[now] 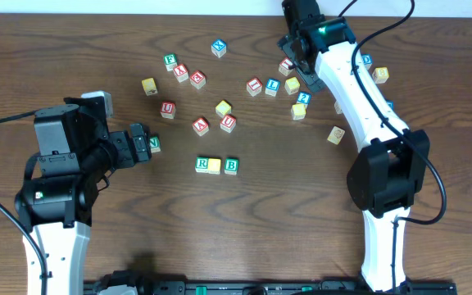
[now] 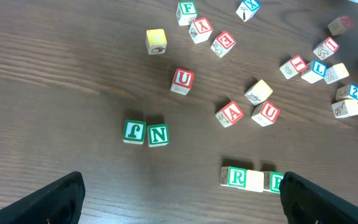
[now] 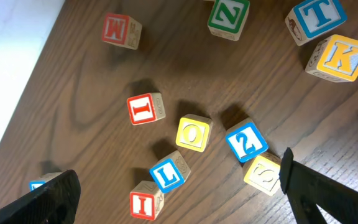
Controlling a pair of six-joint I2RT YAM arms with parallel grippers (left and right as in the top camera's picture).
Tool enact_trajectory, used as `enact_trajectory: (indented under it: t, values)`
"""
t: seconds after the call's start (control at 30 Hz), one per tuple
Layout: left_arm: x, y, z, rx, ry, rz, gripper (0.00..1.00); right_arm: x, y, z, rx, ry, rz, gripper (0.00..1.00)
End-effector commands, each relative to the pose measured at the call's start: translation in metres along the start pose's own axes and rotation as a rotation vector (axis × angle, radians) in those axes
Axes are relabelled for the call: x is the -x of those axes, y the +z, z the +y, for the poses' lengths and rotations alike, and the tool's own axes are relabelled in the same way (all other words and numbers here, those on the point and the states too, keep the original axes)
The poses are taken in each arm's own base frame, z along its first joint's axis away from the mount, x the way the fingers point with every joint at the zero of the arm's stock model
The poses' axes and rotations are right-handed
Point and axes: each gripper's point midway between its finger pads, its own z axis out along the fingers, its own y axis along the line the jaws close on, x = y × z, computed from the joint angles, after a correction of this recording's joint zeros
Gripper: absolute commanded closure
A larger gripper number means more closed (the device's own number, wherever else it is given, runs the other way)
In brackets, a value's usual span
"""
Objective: Spell out ROBOT
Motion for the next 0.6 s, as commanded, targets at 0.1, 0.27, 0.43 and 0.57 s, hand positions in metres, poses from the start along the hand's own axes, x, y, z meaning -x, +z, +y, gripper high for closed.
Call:
enact_trajectory:
  t: [0.1, 0.27, 0.43, 0.57]
  values:
    - [0.008, -0.006, -0.003, -0.012, 0.016, -0.023, 0.02, 0.001, 0.002, 0.004, 0.003, 0.010, -0.012, 0.01]
    - [0.008, -0.006, -0.003, -0.012, 0.016, -0.023, 0.02, -0.004, 0.009, 0.007, 0.014, -0.039, 0.007, 0.03]
    - [0.008, -0.006, -0.003, -0.012, 0.016, -0.023, 0.02, -0.005, 0.015, 0.011, 0.025, -0.147, 0.004, 0.41]
    - [0.008, -0.006, -0.003, -0.012, 0.016, -0.023, 0.02, -0.002, 0.014, 0.012, 0.026, -0.193, -0.012, 0.76]
